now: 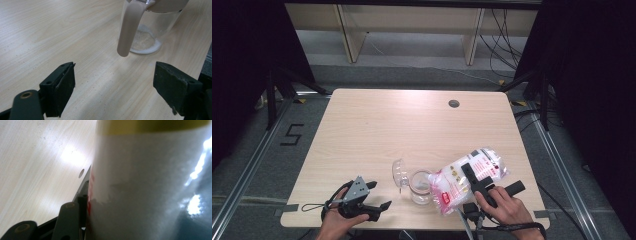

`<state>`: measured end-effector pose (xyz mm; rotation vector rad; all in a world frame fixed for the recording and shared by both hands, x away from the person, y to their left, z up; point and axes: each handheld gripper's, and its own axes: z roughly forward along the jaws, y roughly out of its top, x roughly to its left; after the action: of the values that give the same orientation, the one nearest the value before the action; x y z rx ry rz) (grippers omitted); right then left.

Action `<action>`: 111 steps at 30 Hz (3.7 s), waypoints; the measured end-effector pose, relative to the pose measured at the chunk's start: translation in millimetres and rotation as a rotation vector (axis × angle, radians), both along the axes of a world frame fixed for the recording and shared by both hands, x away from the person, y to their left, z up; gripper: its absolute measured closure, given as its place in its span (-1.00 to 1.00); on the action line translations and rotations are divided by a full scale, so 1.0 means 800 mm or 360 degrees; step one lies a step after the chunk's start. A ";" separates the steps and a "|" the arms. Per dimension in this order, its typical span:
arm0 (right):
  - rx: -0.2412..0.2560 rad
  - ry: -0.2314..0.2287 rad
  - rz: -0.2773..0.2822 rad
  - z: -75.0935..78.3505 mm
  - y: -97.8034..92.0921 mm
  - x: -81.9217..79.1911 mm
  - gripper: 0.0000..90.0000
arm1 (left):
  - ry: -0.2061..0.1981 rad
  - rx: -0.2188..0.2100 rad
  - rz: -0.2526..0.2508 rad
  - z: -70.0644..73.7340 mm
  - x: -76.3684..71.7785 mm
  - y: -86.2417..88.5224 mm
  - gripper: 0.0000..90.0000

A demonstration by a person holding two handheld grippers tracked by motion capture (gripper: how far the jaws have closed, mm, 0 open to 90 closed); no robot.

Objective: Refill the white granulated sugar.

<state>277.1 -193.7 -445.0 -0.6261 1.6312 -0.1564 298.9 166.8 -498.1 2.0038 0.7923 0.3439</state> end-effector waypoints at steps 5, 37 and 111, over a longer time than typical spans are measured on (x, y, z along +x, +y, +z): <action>0.0047 -0.0015 0.0018 -0.002 -0.002 0.001 0.19 | -0.0001 0.0005 -0.0007 0.000 0.000 0.000 -0.61; -0.0054 0.0004 0.0056 -0.001 0.004 0.001 0.20 | -0.0011 0.0013 0.0001 0.000 0.001 0.000 -0.61; -0.0039 -0.0013 0.0054 0.005 0.001 0.001 0.23 | -0.0009 0.0010 0.0018 0.000 0.002 0.003 -0.61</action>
<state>278.1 -192.8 -440.6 -0.6710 1.6120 -0.1540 300.7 169.0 -497.9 2.0041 0.8000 0.3584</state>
